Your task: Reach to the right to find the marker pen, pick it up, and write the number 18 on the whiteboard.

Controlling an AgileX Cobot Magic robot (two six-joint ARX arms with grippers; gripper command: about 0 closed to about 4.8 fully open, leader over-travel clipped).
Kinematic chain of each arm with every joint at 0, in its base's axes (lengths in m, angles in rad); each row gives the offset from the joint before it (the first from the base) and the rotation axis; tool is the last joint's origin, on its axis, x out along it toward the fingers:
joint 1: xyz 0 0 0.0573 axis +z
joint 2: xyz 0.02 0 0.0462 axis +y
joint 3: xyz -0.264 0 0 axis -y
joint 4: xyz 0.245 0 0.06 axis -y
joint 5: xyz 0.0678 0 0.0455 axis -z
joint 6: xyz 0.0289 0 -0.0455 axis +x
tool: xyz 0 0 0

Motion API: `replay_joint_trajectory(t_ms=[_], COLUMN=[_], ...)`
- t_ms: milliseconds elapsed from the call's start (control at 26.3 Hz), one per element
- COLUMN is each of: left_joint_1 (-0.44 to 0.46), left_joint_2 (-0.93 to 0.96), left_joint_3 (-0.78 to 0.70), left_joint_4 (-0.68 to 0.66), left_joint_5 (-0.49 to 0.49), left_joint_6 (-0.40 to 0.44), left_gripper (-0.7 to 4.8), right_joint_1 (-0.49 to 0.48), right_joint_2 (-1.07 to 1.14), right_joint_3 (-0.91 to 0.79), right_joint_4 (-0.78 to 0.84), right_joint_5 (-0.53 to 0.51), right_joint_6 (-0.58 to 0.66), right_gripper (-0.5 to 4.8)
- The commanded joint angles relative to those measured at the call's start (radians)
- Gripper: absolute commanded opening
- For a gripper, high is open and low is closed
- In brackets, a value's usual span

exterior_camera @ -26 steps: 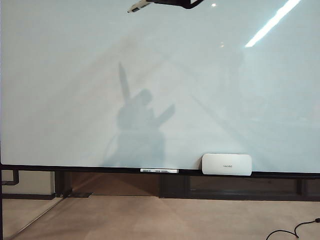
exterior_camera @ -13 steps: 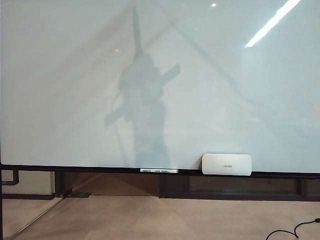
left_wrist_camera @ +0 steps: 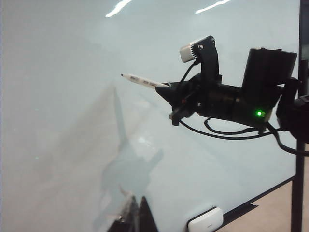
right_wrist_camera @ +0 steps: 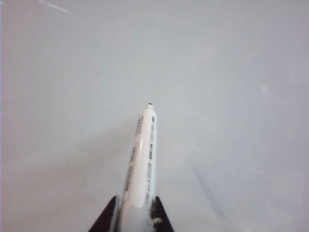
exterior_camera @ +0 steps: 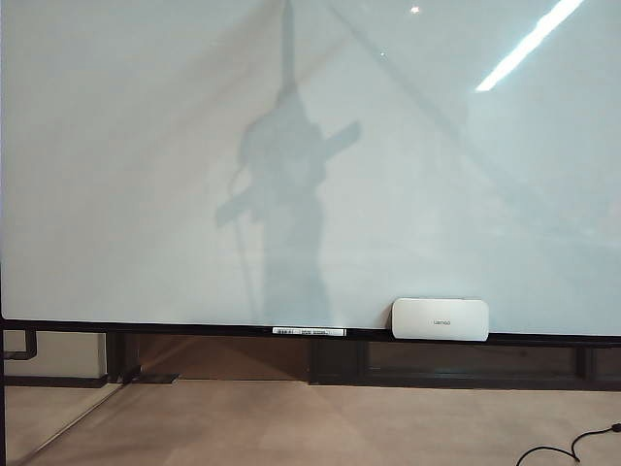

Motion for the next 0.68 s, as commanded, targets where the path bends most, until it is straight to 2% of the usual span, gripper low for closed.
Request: replay_joint_trajectory(t_ms=[38, 684], left_joint_1=[-0.001, -0.001], left_joint_2=[0.001, 0.001], left_joint_3=[0.005, 0.005], left_joint_4=[0.003, -0.006], left_joint_5=[0.020, 0.038], left_joint_6=[0.001, 0.000], left_gripper=[-0.05, -0.05], right_joint_1=[-0.002, -0.025], right_joint_2=[-0.005, 0.001], right_joint_3=[0.008, 0.013], right_joint_4=[0.027, 0.031], right_joint_5=[-0.002, 0.000], right_joint_6=[-0.006, -0.006], right_gripper=[-0.03, -0.03])
